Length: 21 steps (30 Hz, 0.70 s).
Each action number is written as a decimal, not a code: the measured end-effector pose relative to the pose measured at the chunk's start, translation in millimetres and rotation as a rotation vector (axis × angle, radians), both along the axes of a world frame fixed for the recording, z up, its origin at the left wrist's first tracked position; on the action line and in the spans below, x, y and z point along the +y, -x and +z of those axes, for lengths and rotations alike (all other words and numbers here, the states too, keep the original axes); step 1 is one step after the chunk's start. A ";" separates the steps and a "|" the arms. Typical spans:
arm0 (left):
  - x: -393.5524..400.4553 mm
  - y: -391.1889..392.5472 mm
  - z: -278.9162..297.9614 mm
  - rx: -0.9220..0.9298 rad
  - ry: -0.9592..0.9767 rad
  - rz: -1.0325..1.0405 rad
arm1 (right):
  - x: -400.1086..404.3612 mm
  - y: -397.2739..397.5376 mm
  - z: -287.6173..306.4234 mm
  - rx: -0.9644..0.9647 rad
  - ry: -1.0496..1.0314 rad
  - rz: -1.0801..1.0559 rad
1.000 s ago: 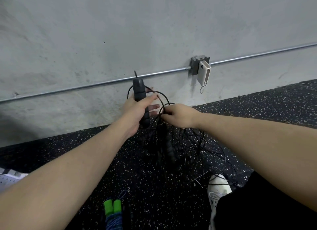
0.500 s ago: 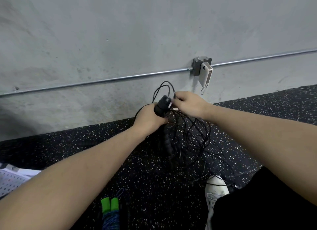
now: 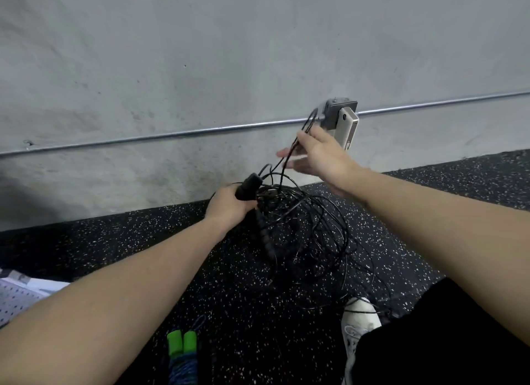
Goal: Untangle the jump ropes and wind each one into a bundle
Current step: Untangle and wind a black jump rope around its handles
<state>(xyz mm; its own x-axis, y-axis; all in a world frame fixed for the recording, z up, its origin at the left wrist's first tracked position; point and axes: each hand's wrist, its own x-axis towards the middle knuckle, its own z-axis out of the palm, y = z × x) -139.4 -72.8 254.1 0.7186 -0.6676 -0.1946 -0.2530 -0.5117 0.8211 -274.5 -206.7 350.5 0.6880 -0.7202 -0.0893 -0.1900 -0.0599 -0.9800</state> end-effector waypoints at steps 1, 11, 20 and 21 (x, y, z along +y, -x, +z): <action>-1.7 3.2 -0.3 -0.007 0.028 -0.006 | 1.8 -1.3 0.5 -0.018 -0.075 0.001; -15.7 23.7 23.5 -0.023 0.159 -0.160 | 4.5 3.0 17.2 -0.245 -0.277 0.021; -25.5 50.4 43.9 0.009 0.324 -0.170 | 7.2 -2.0 27.3 -0.356 -0.610 -0.102; -27.6 52.0 44.1 0.027 0.353 -0.167 | 7.7 -3.4 29.0 -0.387 -0.655 -0.111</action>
